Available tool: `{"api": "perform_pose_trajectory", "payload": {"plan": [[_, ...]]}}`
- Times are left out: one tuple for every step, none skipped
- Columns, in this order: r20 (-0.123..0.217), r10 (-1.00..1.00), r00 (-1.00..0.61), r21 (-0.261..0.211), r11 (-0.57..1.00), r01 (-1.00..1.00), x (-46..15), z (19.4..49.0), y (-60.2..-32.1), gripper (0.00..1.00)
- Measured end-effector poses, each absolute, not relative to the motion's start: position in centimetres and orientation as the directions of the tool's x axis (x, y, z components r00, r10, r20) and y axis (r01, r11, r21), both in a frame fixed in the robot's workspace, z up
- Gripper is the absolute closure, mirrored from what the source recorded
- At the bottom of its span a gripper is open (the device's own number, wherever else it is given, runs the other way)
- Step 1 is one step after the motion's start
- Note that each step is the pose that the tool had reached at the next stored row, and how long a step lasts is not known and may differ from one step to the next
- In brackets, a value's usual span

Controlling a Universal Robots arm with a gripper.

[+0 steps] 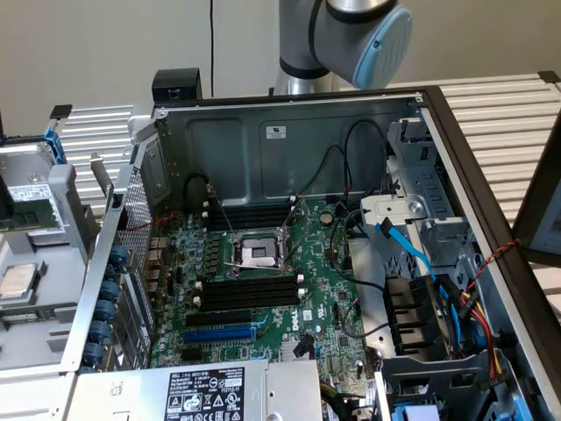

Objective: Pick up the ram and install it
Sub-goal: 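Pick up the ram and move it above insertion slot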

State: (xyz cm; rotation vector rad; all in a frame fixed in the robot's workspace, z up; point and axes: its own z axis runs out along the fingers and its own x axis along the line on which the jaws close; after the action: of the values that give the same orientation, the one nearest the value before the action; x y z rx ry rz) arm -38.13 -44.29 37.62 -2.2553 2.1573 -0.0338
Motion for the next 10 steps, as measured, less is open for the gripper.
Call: {"api": "perform_pose_trajectory", "payload": {"plan": [[0.002,-0.999,0.044,-0.03,-0.044,-0.999,-37.7,37.8,-44.3,0.87],[0.001,-0.999,0.044,-0.03,-0.044,-0.999,-37.2,37.9,-44.3,0.87],[0.001,-0.999,0.044,-0.03,-0.044,-0.999,-36.8,38.0,-44.3,0.87],[0.002,-0.999,0.044,-0.03,-0.044,-0.999,-36.3,38.1,-44.3,0.87],[0.002,-0.999,0.044,-0.03,-0.044,-0.999,-35.8,38.2,-44.3,0.87],[0.001,-0.999,0.044,-0.03,-0.044,-0.999,-35.4,38.3,-44.3,0.87],[0.001,-0.999,0.044,-0.03,-0.044,-0.999,-34.9,38.3,-44.3,0.87],[0.002,-0.999,0.044,-0.03,-0.044,-0.999,-34.5,38.4,-44.3,0.87],[0.001,-0.999,0.044,-0.03,-0.044,-0.999,-34.0,38.4,-44.3,0.87],[0.002,-0.999,0.044,-0.03,-0.044,-0.999,-33.6,38.5,-44.3,0.87]]}}
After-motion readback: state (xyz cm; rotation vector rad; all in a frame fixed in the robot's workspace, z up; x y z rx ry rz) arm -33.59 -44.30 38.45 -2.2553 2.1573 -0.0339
